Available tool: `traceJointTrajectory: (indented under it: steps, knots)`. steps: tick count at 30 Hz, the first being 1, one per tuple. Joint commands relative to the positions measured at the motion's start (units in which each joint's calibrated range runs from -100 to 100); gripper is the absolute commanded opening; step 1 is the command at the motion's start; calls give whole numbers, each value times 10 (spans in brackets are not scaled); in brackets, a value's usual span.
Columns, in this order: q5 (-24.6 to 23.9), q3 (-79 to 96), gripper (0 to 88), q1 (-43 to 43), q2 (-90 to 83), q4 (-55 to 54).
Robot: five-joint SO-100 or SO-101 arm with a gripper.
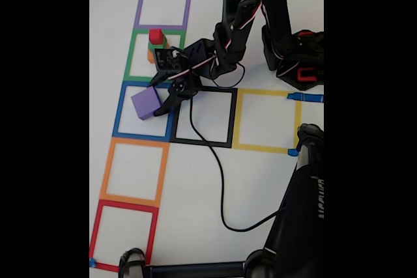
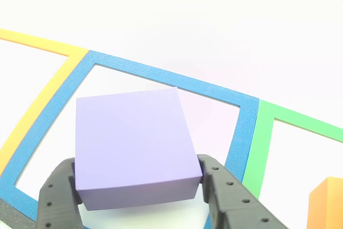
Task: Tower of hanoi
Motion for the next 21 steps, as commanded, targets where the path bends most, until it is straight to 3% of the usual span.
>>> traceJointTrajectory:
  steps: [1, 21]
  knots:
    - [4, -27, 122, -10, 6, -18]
    - [4, -51, 147, -9, 62, -52]
